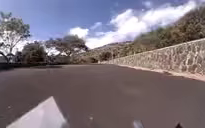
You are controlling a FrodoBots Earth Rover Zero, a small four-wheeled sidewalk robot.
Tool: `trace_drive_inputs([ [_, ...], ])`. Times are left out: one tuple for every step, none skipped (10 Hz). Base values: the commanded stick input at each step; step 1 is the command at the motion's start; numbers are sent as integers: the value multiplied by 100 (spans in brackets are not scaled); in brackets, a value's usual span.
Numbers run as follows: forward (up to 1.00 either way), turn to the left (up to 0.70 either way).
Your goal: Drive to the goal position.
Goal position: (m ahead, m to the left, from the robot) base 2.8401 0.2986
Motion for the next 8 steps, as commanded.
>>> trace_drive_inputs([
  [70,0],
  [70,0],
  [70,0],
  [70,0],
  [70,0],
  [70,0],
  [70,0],
  [70,0],
])
